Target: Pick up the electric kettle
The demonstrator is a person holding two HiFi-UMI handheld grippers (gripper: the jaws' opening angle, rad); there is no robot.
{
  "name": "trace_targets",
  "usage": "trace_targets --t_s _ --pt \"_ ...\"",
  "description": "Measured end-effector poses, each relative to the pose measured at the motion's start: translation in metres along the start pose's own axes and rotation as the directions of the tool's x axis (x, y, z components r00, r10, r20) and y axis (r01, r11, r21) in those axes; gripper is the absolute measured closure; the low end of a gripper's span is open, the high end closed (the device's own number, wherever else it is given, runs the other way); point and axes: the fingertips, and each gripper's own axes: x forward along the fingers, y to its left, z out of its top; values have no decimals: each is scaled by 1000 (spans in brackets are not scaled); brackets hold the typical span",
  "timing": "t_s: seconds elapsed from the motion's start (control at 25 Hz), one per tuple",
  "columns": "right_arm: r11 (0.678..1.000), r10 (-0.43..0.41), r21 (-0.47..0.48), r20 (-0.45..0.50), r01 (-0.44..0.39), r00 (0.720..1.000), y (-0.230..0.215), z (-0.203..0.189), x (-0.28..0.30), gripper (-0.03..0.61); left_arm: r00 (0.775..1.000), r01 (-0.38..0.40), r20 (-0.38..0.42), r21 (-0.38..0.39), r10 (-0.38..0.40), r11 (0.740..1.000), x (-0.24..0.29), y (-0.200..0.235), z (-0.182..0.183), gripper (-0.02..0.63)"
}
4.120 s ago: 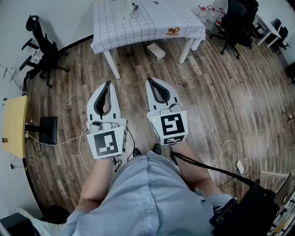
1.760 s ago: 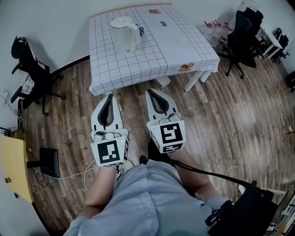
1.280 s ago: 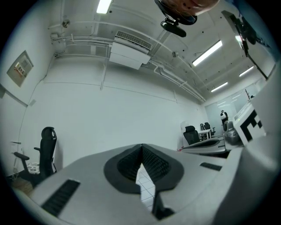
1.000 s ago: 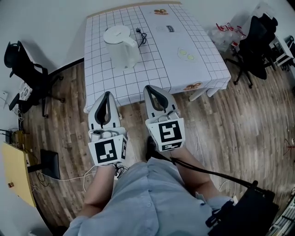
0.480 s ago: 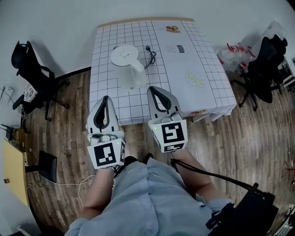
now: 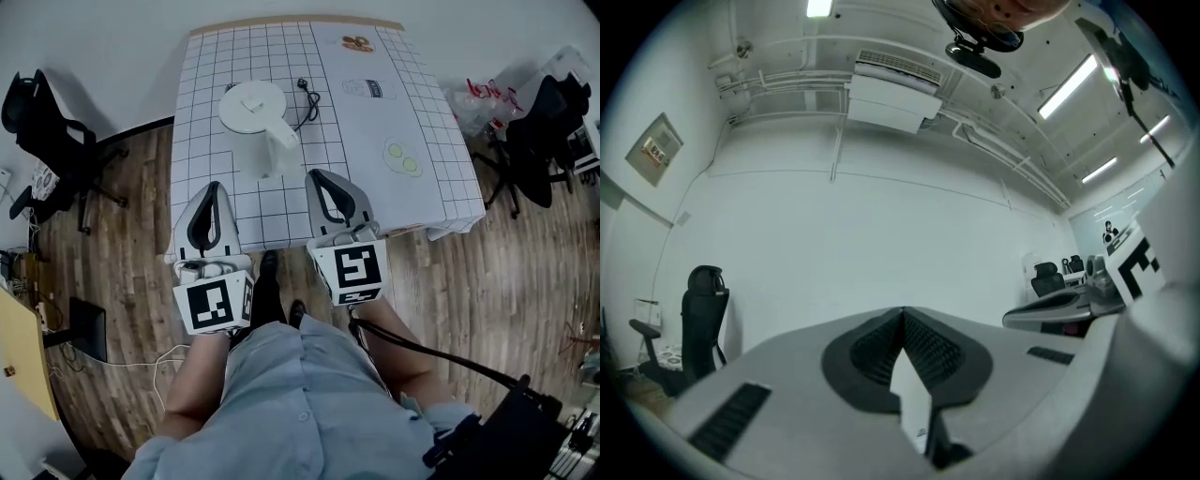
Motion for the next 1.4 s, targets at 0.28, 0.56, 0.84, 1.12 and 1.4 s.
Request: trace_targets --t_s 0.28,0.56,0.84,1.12,1.4 --pt "999 35 20 -70 -34 997 -3 -31 32 436 999 9 -49 -24 -10 1000 33 14 -28 612" --pt "994 105 58 -163 -97 981 3 -74 54 330 990 -28 -142 -40 22 999 46 35 -71 612" --pt "991 124 74 -213 -110 969 2 -94 73 328 980 -42 -198 -48 32 998 53 43 -93 612" --pt "990 139 70 -242 -126 960 7 -110 106 328 973 -63 -224 -43 51 997 60 60 -107 612" --pt "988 151 71 -217 -139 964 3 -114 127 325 963 -89 -258 -42 75 995 62 76 -122 612"
